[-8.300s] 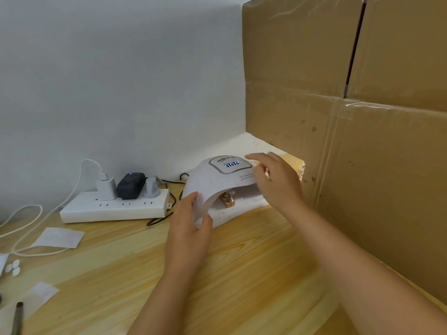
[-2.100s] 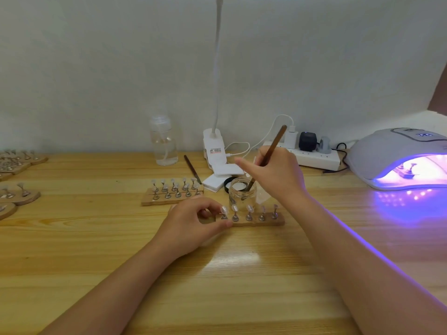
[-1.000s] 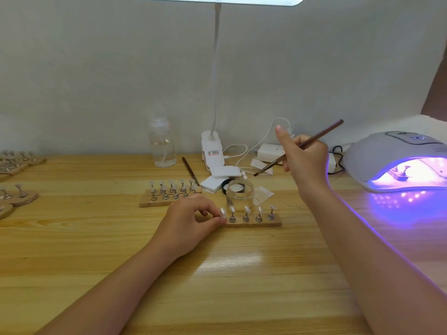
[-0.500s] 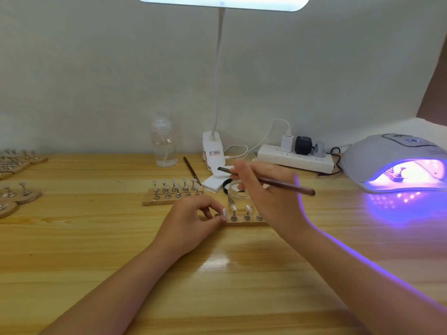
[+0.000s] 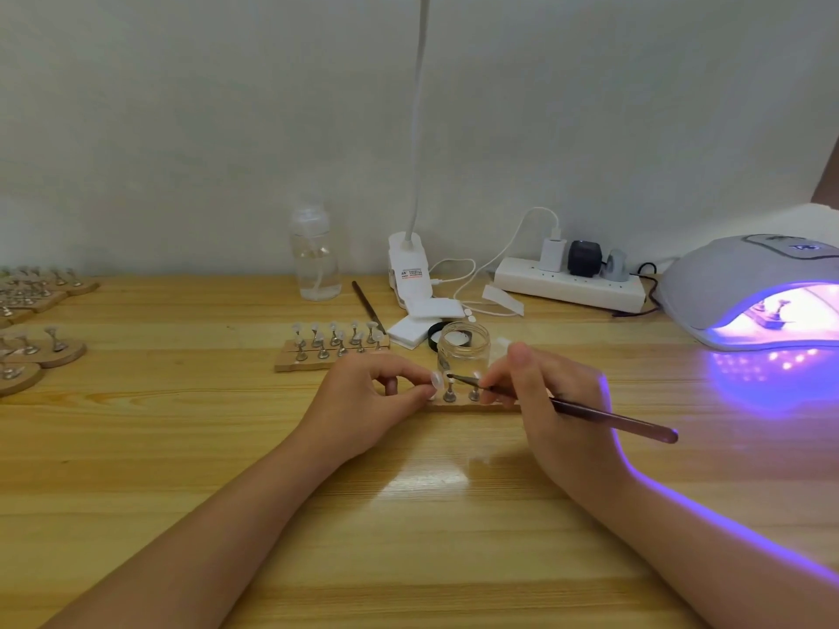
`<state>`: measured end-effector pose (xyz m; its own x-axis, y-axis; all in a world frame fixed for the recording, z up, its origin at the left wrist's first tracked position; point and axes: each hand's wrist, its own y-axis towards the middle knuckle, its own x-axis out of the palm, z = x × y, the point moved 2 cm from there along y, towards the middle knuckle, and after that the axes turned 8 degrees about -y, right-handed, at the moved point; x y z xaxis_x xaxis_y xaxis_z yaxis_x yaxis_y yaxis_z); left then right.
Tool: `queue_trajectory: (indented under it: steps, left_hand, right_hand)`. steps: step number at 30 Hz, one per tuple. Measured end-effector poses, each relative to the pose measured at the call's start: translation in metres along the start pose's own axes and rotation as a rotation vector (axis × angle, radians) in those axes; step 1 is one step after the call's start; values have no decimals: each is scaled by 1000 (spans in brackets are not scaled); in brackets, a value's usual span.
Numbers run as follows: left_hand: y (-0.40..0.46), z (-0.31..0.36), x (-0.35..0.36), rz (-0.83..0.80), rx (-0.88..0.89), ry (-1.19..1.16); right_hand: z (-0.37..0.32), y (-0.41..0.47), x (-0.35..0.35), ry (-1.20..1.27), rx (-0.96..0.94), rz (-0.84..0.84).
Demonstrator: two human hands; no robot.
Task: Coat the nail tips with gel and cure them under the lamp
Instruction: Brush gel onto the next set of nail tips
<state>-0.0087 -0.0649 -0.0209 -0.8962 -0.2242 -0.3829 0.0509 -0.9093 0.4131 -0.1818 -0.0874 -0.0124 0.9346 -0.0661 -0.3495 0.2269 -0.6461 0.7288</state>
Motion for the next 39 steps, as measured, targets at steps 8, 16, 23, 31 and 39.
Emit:
queue_trajectory:
  steps: [8, 16, 23, 31, 39]
  left_hand:
    - [1, 1, 0, -6, 11, 8]
    - [0, 5, 0, 8, 5, 0]
    - [-1, 5, -1, 8, -9, 0]
    - [0, 6, -1, 26, -37, -5]
    - [-1, 6, -1, 28, -62, -23]
  right_hand:
    - [3, 0, 4, -96, -62, -27]
    - [4, 1, 5, -123, -107, -59]
    - [4, 1, 5, -157, -120, -66]
    - [6, 0, 6, -110, -108, -39]
    - [4, -2, 3, 21, -4, -8]
